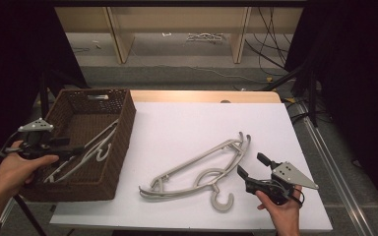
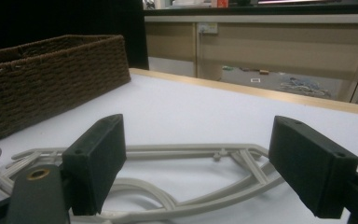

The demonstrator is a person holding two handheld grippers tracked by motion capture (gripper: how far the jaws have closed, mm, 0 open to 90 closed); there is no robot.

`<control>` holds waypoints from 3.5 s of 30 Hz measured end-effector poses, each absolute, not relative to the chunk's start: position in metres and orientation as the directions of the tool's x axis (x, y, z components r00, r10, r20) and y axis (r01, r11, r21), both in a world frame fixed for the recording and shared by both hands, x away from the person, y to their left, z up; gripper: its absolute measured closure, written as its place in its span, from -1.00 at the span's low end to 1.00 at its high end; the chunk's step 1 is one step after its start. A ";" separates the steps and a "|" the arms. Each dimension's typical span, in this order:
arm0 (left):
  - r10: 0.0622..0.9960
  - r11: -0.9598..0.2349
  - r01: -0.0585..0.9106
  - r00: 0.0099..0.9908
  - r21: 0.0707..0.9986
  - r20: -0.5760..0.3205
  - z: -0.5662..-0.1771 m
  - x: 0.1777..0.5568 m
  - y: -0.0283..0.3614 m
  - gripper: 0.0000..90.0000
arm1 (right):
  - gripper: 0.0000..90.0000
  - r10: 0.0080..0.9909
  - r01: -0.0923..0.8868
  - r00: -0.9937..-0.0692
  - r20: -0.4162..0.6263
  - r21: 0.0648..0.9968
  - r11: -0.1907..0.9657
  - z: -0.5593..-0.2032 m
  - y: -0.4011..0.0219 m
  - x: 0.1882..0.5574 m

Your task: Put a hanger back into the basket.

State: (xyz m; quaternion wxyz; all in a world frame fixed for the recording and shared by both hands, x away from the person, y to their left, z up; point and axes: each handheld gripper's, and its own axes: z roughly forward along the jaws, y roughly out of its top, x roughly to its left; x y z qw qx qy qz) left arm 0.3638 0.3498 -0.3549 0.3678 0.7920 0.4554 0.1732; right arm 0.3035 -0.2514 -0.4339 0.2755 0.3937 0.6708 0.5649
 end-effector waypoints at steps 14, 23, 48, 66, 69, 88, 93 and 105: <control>0.816 -0.186 0.414 0.571 0.891 -0.096 -0.350 0.322 0.274 -0.49 | -0.56 0.835 0.209 -0.544 0.076 0.977 0.047 -0.434 -0.250 0.304; 0.770 -0.188 0.379 0.630 0.906 -0.104 -0.358 0.312 0.229 -0.50 | -0.56 0.836 0.218 -0.545 0.069 0.974 0.062 -0.434 -0.250 0.303; 0.634 -0.253 0.305 0.769 0.918 -0.080 -0.403 0.314 0.143 -0.59 | -0.56 0.838 0.209 -0.542 0.063 0.976 0.062 -0.433 -0.250 0.303; 0.537 -0.426 0.310 0.843 0.850 -0.038 -0.433 0.320 0.098 -0.53 | -0.56 0.828 0.205 -0.555 0.076 0.978 0.047 -0.434 -0.251 0.304; 0.525 -0.445 0.304 0.850 0.842 -0.030 -0.435 0.321 0.093 -0.51 | -0.56 0.833 0.218 -0.549 0.067 0.974 0.065 -0.433 -0.253 0.303; 0.437 -0.622 0.286 0.899 0.729 0.019 -0.462 0.334 0.048 -0.51 | -0.56 0.828 0.214 -0.557 0.066 0.974 0.067 -0.433 -0.254 0.302; 0.443 -0.628 0.291 0.896 0.722 0.024 -0.464 0.335 0.042 -0.51 | -0.56 0.834 0.208 -0.548 0.065 0.976 0.060 -0.434 -0.254 0.302; 0.403 -0.696 0.257 0.913 0.670 0.069 -0.470 0.334 0.035 -0.51 | -0.56 0.832 0.208 -0.552 0.053 0.975 0.076 -0.432 -0.252 0.302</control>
